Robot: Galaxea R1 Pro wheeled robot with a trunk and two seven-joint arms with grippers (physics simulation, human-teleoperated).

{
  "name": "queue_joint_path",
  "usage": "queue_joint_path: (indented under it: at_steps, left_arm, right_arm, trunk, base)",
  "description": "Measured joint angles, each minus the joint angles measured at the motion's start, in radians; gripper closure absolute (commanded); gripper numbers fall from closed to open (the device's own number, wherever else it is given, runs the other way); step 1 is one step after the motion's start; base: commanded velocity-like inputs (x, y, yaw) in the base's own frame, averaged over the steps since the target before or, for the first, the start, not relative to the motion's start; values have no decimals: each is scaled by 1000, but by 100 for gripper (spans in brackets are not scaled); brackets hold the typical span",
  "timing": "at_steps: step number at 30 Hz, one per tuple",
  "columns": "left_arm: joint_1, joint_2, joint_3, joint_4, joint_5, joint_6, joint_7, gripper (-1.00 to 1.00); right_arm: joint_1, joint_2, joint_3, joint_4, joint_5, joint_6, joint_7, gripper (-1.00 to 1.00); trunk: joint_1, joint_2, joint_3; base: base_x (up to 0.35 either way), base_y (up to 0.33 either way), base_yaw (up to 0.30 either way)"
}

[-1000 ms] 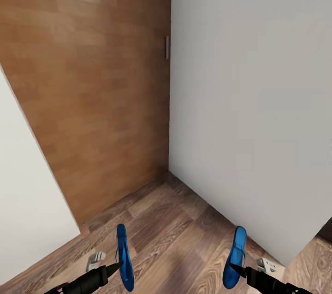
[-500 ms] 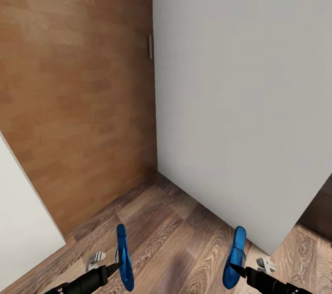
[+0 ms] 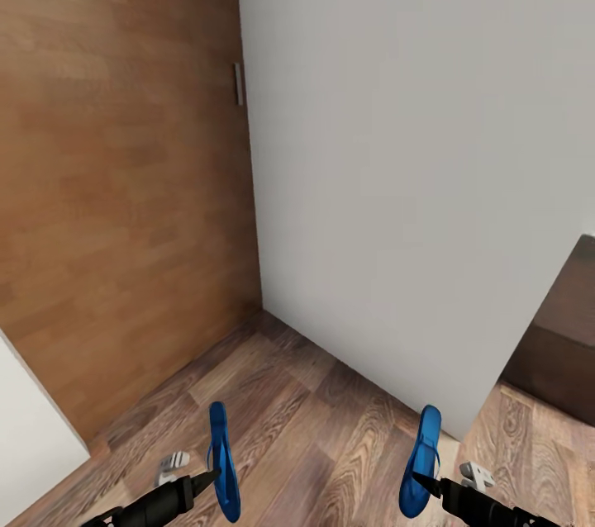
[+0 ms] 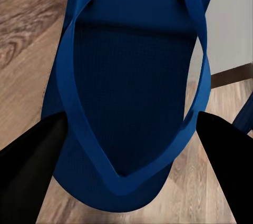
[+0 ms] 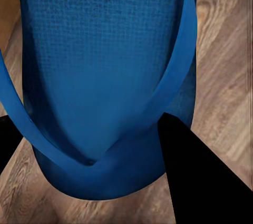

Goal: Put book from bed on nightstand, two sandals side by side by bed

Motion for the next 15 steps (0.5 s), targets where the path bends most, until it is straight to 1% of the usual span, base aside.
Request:
queue_joint_path:
  at_steps: [15]
  left_arm:
    - [0, 0, -1, 1, -1, 0, 1, 100]
  right_arm:
    - [0, 0, 0, 0, 0, 0, 0, 100]
  trunk:
    - [0, 0, 0]
  base:
    - [0, 0, -197]
